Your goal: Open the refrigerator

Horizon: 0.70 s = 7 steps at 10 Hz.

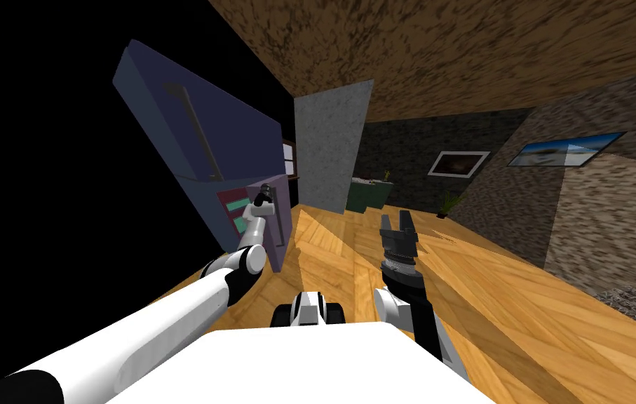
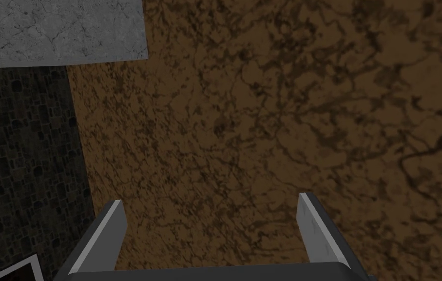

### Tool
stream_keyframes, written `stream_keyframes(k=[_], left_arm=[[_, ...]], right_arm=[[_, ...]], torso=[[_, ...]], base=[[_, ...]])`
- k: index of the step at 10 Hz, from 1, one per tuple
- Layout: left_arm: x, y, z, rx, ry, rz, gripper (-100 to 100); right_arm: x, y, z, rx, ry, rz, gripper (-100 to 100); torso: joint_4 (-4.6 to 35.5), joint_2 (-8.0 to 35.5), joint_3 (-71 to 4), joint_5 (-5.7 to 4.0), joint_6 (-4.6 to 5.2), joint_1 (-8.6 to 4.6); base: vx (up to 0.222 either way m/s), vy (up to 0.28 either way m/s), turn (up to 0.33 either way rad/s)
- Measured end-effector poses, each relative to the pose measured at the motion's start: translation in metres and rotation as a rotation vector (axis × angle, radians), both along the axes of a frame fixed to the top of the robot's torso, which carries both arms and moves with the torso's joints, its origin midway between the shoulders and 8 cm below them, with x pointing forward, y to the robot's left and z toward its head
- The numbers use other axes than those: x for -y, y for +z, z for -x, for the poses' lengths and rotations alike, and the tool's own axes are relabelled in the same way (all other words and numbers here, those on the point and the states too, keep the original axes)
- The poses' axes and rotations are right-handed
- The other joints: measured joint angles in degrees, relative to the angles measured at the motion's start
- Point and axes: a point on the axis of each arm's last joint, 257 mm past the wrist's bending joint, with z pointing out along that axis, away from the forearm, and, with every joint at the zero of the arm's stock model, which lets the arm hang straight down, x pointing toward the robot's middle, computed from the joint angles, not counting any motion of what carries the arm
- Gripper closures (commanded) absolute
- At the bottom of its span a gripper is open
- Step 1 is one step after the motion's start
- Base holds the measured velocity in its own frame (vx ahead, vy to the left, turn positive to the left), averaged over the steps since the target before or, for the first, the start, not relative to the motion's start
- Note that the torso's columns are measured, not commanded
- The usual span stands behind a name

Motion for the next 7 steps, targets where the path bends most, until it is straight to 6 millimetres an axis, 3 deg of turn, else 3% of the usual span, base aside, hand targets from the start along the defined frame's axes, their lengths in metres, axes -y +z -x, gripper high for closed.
stream_keyframes(k=[3, 7], left_arm=[[-0.024, -0.001, 0.006, 0.000, 0.043, 0.005, 100], [-0.066, -0.005, 0.019, -0.006, 0.113, -0.001, 100]], right_arm=[[0.000, 0.000, 0.000, 0.000, 0.000, 0.000, 0], [0.000, 0.000, 0.000, 0.000, 0.000, 0.000, 0]], torso=[[-0.02, 0.23, 0.17, 0.14, 0.09, 0.59], [-0.15, -0.03, -0.01, 0.15, -0.04, 0.26]], base=[[0.103, -0.286, 0.053], [0.127, -0.357, 0.082]])
